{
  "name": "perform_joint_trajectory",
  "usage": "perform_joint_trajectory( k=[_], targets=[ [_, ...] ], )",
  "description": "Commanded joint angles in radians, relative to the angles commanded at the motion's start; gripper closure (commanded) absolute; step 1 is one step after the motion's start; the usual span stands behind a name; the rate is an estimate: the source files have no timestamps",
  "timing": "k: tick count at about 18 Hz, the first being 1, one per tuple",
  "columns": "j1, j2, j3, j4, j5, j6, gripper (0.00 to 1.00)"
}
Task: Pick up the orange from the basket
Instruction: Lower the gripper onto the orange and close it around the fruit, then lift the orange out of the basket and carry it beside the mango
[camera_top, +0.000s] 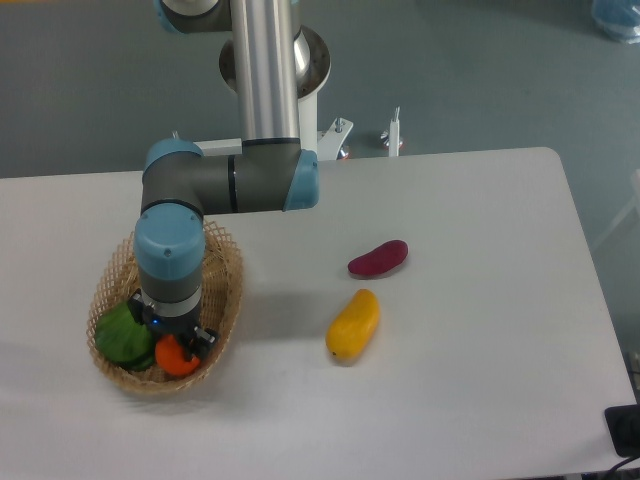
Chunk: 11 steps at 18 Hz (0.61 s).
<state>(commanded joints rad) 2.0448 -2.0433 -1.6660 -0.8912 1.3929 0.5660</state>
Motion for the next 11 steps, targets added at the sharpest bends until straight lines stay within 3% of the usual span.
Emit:
perform_joint_trajectory(
  k=[3,11],
  targets=[
    [0.015,0.028,0.006,-0.009,-0.002,0.014,0.50],
    [0.142,0.081,0.015,-0.002,-0.009,0.064,0.49]
  ],
)
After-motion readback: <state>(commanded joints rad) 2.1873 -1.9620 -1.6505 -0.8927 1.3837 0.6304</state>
